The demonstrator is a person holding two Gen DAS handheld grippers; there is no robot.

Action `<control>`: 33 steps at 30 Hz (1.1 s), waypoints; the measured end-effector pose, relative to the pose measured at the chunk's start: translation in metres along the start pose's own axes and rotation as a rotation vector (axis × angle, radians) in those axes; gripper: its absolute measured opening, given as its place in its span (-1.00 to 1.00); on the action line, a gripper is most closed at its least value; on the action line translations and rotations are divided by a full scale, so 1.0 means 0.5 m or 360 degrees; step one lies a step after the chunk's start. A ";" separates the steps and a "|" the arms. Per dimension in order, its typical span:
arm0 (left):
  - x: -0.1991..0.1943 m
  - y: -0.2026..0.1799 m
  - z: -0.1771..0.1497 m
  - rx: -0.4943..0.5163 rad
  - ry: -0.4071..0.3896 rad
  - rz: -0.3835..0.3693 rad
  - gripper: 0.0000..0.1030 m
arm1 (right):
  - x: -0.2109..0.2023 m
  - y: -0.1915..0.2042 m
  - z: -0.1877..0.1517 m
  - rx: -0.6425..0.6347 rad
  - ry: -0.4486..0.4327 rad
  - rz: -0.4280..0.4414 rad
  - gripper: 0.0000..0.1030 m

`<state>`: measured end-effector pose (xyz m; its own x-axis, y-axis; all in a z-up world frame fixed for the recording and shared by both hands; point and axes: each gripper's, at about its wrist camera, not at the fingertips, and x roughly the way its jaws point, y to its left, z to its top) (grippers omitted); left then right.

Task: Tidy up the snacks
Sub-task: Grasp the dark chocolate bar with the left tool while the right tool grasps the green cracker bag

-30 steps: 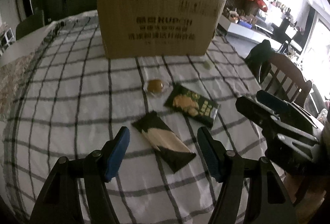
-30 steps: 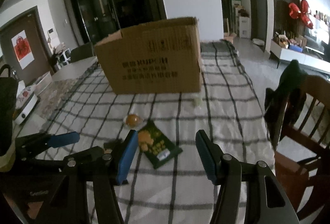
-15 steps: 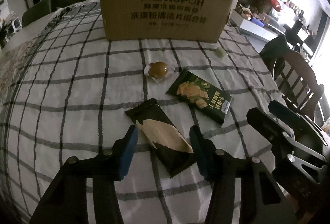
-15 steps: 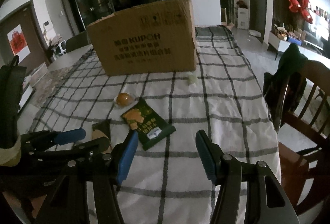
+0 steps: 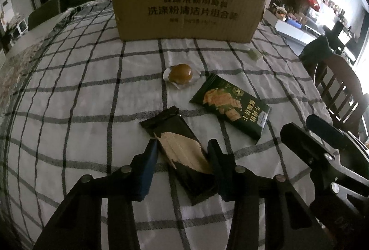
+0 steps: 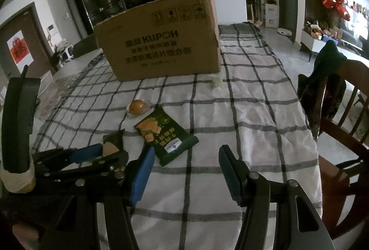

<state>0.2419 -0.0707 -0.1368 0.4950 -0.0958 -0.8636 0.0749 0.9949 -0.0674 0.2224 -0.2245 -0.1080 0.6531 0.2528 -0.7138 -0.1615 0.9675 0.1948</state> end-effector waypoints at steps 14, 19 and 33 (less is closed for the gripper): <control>-0.053 0.015 0.004 0.0079 -0.0099 -0.0089 -0.30 | -0.004 0.009 0.016 -0.0008 0.0005 0.0046 0.14; -0.068 0.021 0.009 0.0095 -0.0150 -0.0104 -0.31 | 0.011 0.015 0.037 -0.0073 0.0053 0.0103 0.14; -0.049 0.046 0.021 0.0028 -0.0149 -0.0126 -0.35 | 0.102 0.059 0.086 -0.0446 0.0249 0.0114 0.29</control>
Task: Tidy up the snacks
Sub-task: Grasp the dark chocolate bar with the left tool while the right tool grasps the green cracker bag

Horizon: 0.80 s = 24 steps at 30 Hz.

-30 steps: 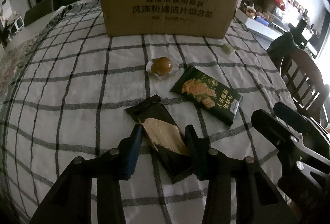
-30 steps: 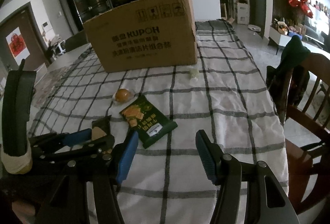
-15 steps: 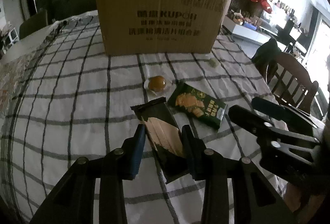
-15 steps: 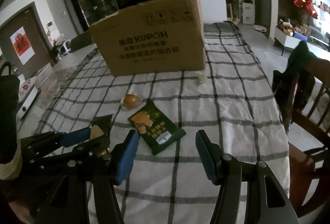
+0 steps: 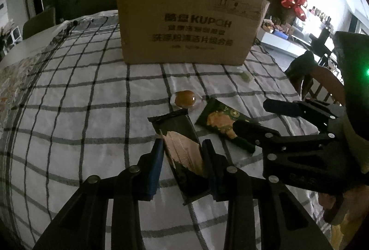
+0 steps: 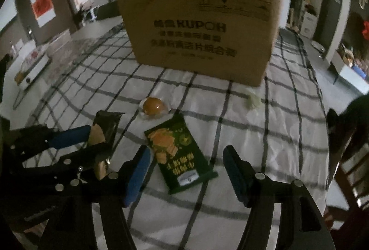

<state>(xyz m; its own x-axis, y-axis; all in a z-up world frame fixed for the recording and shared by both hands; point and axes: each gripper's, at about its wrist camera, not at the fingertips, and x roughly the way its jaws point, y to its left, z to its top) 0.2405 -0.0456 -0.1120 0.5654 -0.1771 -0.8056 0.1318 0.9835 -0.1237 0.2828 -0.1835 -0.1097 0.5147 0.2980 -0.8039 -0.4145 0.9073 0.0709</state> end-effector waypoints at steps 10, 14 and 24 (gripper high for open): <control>0.021 0.013 -0.002 -0.0030 0.0042 -0.0005 -0.41 | 0.047 0.025 0.013 -0.0220 0.0092 -0.0002 0.28; 0.028 0.015 -0.002 -0.0038 0.0041 -0.0022 -0.46 | 0.055 0.024 0.013 -0.0211 0.0085 0.0012 0.28; 0.037 0.031 -0.004 -0.0094 0.0059 -0.0080 -0.56 | 0.058 0.040 0.011 -0.0222 0.0074 -0.0013 -0.06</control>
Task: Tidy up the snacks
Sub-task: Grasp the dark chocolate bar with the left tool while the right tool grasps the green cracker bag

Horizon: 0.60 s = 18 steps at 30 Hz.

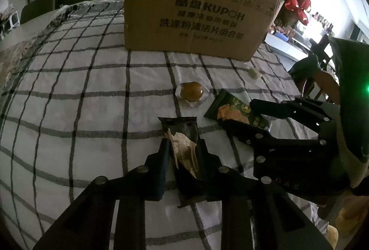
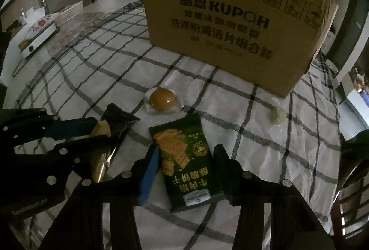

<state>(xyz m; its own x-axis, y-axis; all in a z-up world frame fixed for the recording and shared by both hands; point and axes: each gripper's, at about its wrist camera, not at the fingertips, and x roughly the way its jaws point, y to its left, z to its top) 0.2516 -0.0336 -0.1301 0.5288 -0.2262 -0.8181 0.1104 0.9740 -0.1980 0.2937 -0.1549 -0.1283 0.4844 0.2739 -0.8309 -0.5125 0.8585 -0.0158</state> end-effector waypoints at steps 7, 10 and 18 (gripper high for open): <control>-0.014 -0.001 0.001 0.0004 -0.0039 -0.0039 -0.86 | -0.044 -0.006 -0.001 0.0083 -0.0108 -0.0050 -0.06; -0.013 -0.003 -0.003 0.0002 -0.0011 -0.0053 -0.84 | -0.058 -0.005 -0.003 0.0107 -0.0130 -0.0046 -0.06; -0.005 -0.012 -0.009 -0.0006 0.0046 -0.0051 -0.13 | -0.087 -0.001 -0.027 0.0189 -0.0179 -0.0077 -0.07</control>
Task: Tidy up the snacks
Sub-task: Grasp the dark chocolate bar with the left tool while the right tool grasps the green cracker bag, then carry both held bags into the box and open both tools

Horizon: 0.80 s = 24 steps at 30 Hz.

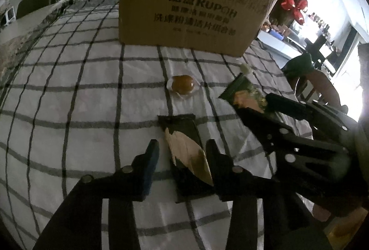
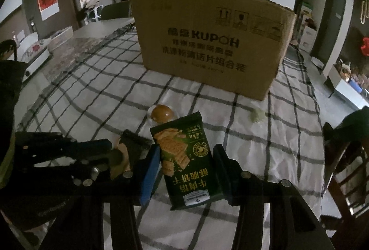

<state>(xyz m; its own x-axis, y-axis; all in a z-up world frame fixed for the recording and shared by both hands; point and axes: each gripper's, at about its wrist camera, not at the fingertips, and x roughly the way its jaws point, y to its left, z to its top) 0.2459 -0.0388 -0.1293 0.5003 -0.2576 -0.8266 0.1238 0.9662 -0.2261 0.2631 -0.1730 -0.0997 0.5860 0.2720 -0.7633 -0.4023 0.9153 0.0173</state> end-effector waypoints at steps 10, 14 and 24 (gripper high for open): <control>0.018 -0.023 -0.012 0.0066 -0.0002 0.0111 -0.06 | -0.011 -0.026 -0.027 0.0140 -0.0008 -0.0022 -0.06; 0.023 -0.031 -0.014 0.0123 -0.0027 0.0165 -0.36 | -0.010 -0.027 -0.032 0.0160 -0.0008 -0.0022 -0.06; -0.050 -0.025 0.017 0.0125 -0.0171 0.0116 -0.38 | -0.035 -0.025 -0.018 0.0207 -0.0076 -0.0010 -0.06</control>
<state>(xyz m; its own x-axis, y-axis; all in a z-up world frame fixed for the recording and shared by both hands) 0.2390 -0.0442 -0.1014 0.5985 -0.1881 -0.7787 0.1486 0.9812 -0.1228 0.2514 -0.1919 -0.0923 0.6221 0.2770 -0.7323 -0.3058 0.9470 0.0983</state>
